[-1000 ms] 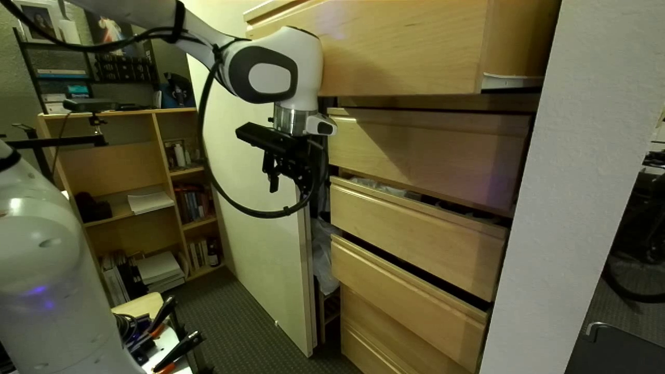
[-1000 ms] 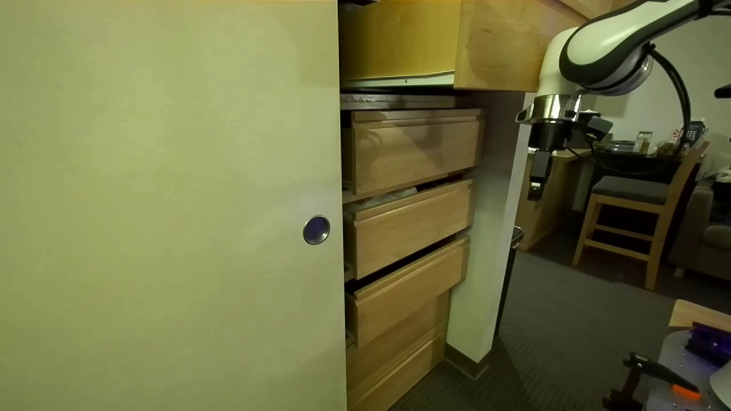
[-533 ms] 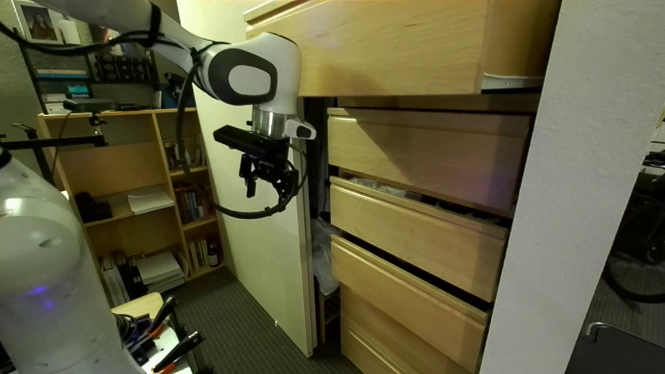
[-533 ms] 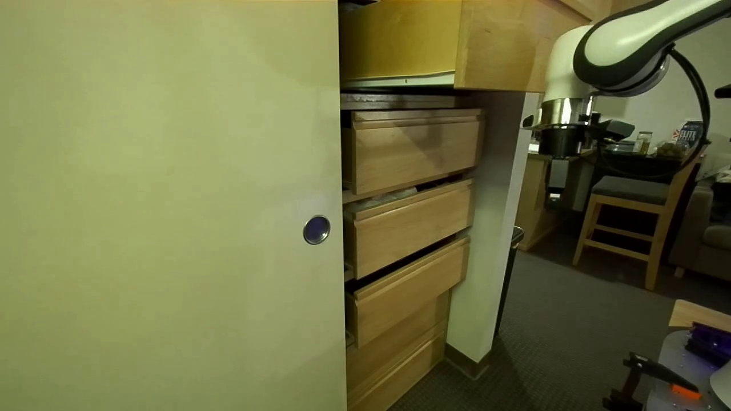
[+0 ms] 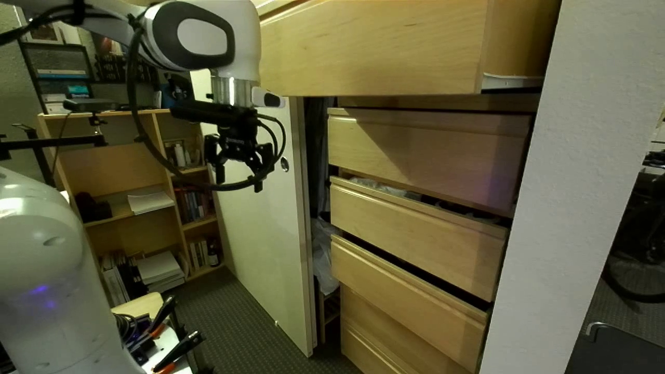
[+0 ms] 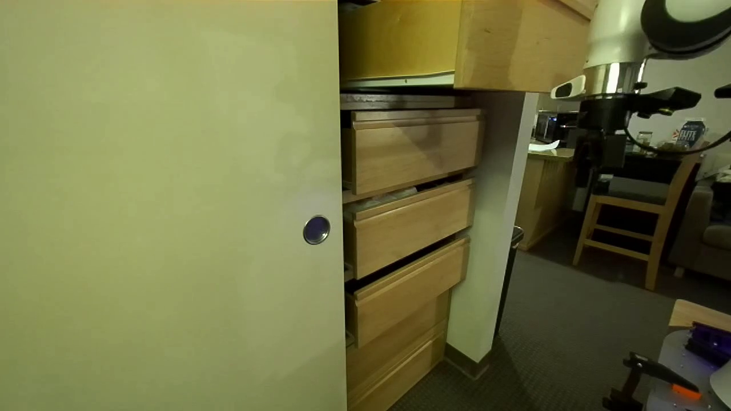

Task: Close the open drawer

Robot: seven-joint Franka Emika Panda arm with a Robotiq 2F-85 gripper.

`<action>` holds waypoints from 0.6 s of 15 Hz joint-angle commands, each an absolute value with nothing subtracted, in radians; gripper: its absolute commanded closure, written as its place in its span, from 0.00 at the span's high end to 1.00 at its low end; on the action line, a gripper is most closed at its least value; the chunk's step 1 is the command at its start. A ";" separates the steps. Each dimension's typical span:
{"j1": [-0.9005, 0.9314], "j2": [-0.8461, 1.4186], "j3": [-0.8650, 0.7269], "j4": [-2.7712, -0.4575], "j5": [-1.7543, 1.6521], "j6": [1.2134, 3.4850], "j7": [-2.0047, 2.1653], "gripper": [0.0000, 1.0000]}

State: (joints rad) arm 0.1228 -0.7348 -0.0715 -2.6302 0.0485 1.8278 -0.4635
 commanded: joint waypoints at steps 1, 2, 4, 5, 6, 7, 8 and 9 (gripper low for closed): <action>0.146 -0.855 -0.072 -2.642 -0.032 1.795 -0.536 1.00; 0.154 -0.876 -0.075 -2.637 -0.046 1.794 -0.546 1.00; 0.170 -0.914 -0.078 -2.628 -0.073 1.802 -0.567 1.00; 0.179 -0.930 -0.078 -2.623 -0.086 1.806 -0.576 1.00; 0.187 -0.943 -0.076 -2.614 -0.102 1.812 -0.584 1.00; 0.195 -0.955 -0.075 -2.606 -0.111 1.816 -0.591 1.00; 0.202 -0.963 -0.075 -2.594 -0.119 1.821 -0.593 1.00; 0.211 -0.969 -0.074 -2.581 -0.127 1.825 -0.596 1.00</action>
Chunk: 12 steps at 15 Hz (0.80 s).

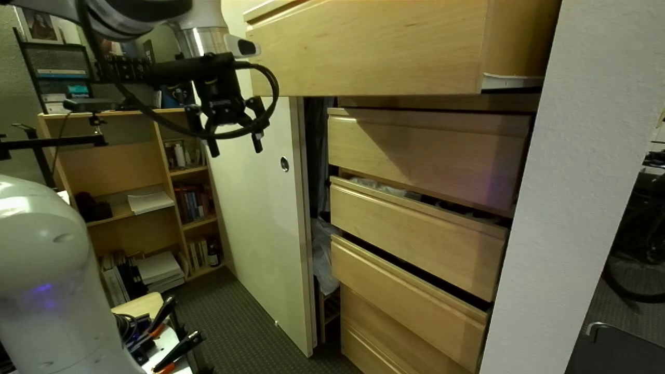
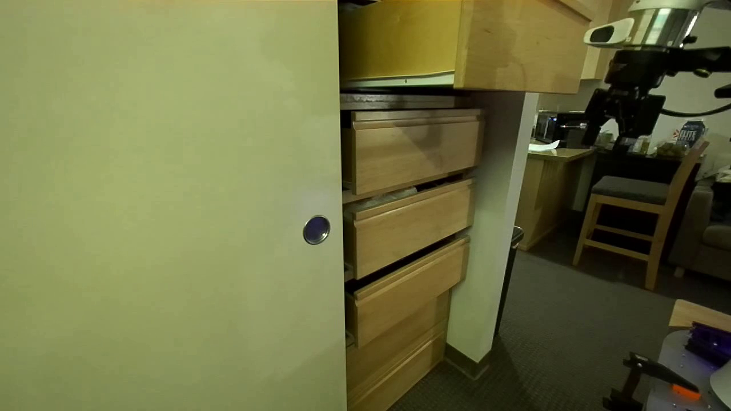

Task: Close the open drawer

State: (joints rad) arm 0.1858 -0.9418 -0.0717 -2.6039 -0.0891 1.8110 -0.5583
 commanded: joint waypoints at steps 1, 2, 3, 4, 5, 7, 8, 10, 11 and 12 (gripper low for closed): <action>0.220 -0.972 -0.072 -2.565 -0.133 1.832 -0.601 1.00; 0.228 -0.973 -0.068 -2.547 -0.139 1.837 -0.602 1.00; 0.236 -0.973 -0.064 -2.525 -0.145 1.842 -0.603 1.00; 0.242 -0.972 -0.063 -2.506 -0.150 1.852 -0.604 1.00; 0.248 -0.969 -0.062 -2.485 -0.155 1.859 -0.604 1.00; 0.257 -0.964 -0.065 -2.449 -0.160 1.880 -0.606 1.00; 0.259 -0.963 -0.064 -2.436 -0.163 1.892 -0.606 1.00; 0.260 -0.958 -0.064 -2.414 -0.172 1.917 -0.606 1.00; 0.258 -0.957 -0.065 -2.410 -0.174 1.941 -0.603 1.00; 0.257 -0.956 -0.067 -2.409 -0.178 1.966 -0.602 1.00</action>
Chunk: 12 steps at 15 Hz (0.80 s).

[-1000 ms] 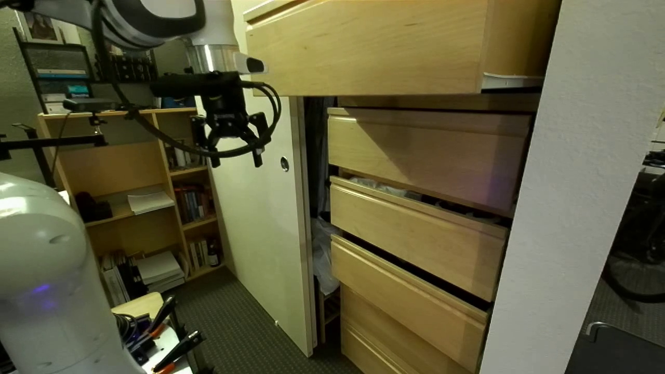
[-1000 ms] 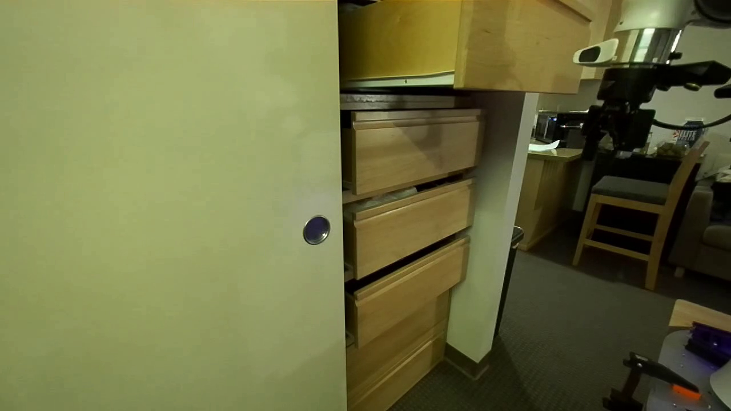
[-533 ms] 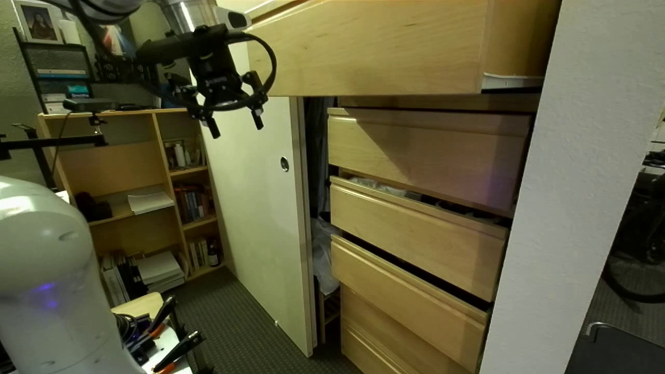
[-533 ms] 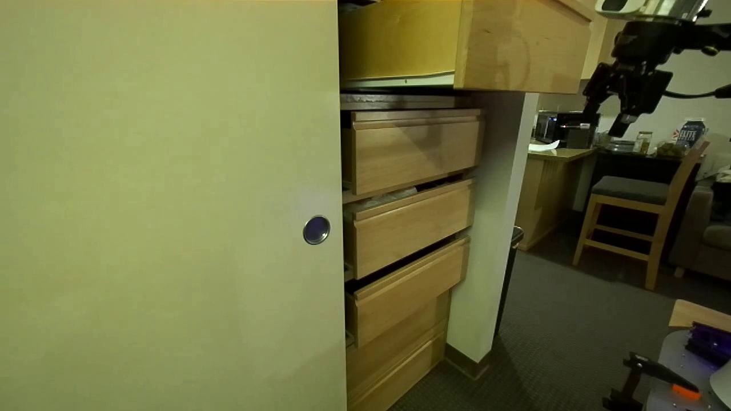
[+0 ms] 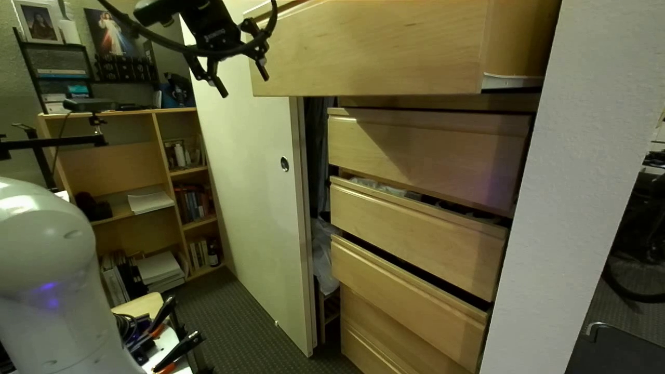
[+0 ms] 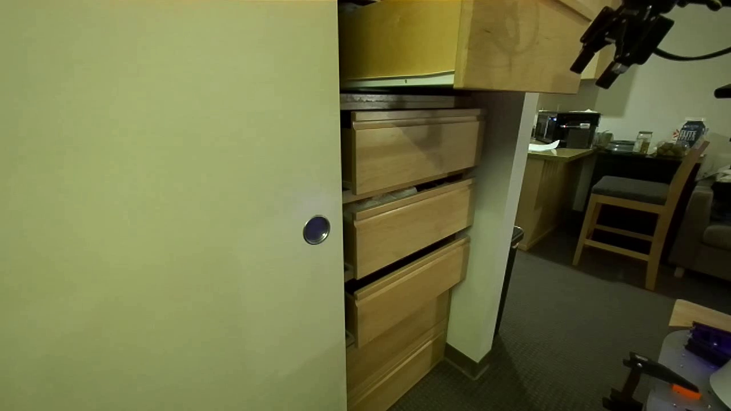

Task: Close the open drawer

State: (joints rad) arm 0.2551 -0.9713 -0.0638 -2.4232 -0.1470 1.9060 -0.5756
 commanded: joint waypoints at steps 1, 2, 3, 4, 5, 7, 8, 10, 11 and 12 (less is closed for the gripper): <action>0.254 -0.954 -0.066 -2.407 -0.180 1.991 -0.596 1.00; 0.246 -0.947 -0.068 -2.405 -0.169 2.016 -0.569 1.00; 0.239 -0.942 -0.071 -2.404 -0.160 2.040 -0.551 1.00; 0.231 -0.931 -0.078 -2.400 -0.147 2.058 -0.527 1.00; 0.222 -0.920 -0.086 -2.395 -0.140 2.071 -0.498 1.00; 0.202 -0.900 -0.102 -2.384 -0.125 2.091 -0.440 1.00; 0.192 -0.887 -0.113 -2.377 -0.117 2.099 -0.416 1.00; 0.172 -0.864 -0.130 -2.361 -0.106 2.120 -0.378 1.00; 0.165 -0.852 -0.137 -2.353 -0.101 2.131 -0.366 1.00; 0.157 -0.845 -0.144 -2.350 -0.098 2.159 -0.357 1.00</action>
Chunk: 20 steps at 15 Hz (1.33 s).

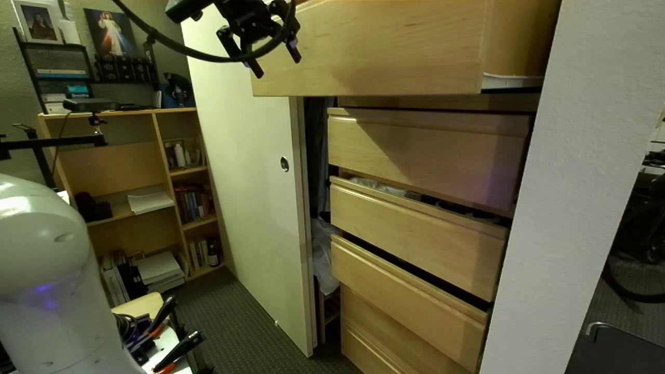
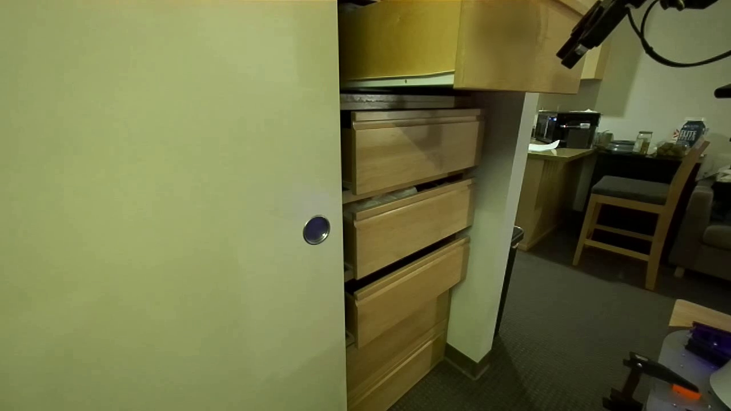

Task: Close the open drawer

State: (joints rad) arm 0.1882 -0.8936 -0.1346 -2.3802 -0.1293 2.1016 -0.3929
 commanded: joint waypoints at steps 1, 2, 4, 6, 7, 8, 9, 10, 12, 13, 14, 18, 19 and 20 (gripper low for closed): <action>0.149 -0.834 -0.149 -2.342 -0.093 2.174 -0.349 1.00; 0.142 -0.820 -0.154 -2.335 -0.089 2.192 -0.343 1.00; 0.132 -0.798 -0.161 -2.323 -0.082 2.224 -0.334 1.00; 0.126 -0.767 -0.167 -2.302 -0.075 2.246 -0.333 1.00; 0.128 -0.745 -0.171 -2.287 -0.070 2.255 -0.337 1.00; 0.130 -0.727 -0.173 -2.275 -0.062 2.254 -0.337 1.00; 0.134 -0.705 -0.176 -2.259 -0.052 2.255 -0.339 1.00; 0.137 -0.688 -0.178 -2.246 -0.043 2.255 -0.344 1.00; 0.138 -0.649 -0.180 -2.215 -0.037 2.266 -0.352 1.00; 0.139 -0.621 -0.183 -2.191 -0.031 2.266 -0.358 1.00; 0.139 -0.598 -0.185 -2.167 -0.026 2.264 -0.362 1.00; 0.137 -0.480 -0.190 -2.049 0.009 2.255 -0.379 1.00; 0.135 -0.451 -0.189 -2.017 0.018 2.252 -0.382 1.00; 0.133 -0.422 -0.188 -1.986 0.027 2.252 -0.386 1.00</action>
State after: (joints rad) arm 0.1397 -0.5304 -0.1857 -2.0996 -0.0158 2.2211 -0.3422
